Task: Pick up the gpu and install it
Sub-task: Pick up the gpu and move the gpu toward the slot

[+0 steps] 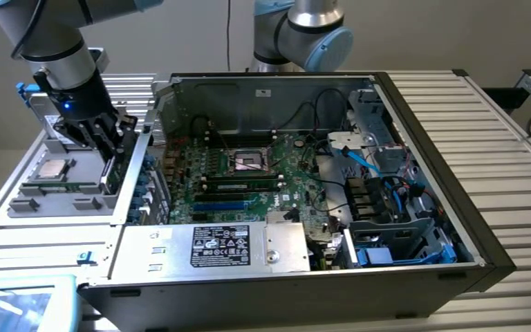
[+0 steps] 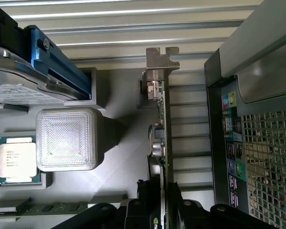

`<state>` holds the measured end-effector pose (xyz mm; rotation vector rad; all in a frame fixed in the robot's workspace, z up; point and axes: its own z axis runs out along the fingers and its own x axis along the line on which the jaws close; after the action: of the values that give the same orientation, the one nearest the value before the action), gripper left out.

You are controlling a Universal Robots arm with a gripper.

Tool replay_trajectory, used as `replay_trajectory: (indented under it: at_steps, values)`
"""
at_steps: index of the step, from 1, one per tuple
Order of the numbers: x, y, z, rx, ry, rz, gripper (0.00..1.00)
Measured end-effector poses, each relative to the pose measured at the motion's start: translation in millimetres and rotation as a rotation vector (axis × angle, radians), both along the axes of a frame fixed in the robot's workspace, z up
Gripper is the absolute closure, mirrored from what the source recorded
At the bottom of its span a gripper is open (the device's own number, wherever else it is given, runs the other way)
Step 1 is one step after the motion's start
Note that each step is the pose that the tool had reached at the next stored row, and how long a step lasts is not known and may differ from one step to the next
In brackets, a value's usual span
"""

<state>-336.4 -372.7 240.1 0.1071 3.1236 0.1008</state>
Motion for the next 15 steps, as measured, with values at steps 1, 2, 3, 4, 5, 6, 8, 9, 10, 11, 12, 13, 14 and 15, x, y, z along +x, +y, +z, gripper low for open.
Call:
replay_trajectory:
  at_steps: [1, 2, 3, 4, 5, 6, 8, 9, 10, 11, 12, 13, 14, 15]
  values:
    - [0.0, 0.0, 0.0, 0.0000, 0.0000, 0.000, 0.73]
    - [0.0, 0.0, 0.0, 0.0000, 0.0000, 0.000, 0.73]
    - [0.0, 0.0, 0.0, 0.0000, 0.0000, 0.000, 0.73]
    - [0.0, 0.0, 0.0, 0.0000, 0.0000, 0.000, 0.73]
    - [0.0, 0.0, 0.0, 0.0000, 0.0000, 0.000, 0.73]
    - [0.0, 0.0, 0.0, 0.0000, 0.0000, 0.000, 0.73]
    - [0.0, 0.0, 0.1, 0.0001, -0.0002, 0.000, 0.73]
    - [0.0, 0.0, 1.5, 0.0002, -0.0004, 0.000, 0.73]
    - [0.0, 0.0, 5.5, 0.0001, -0.0002, 0.000, 0.73]
    - [0.0, 0.0, 9.9, 0.0000, -0.0001, 0.000, 0.73]
    - [0.0, 0.0, 14.3, 0.0000, -0.0001, 0.000, 0.73]
    - [0.0, 0.0, 18.2, 0.0000, -0.0001, 0.000, 0.73]
    - [0.0, 0.0, 22.1, 0.0001, -0.0001, 0.000, 0.73]
    - [0.0, 0.0, 25.8, 0.0000, 0.0000, 0.000, 0.73]
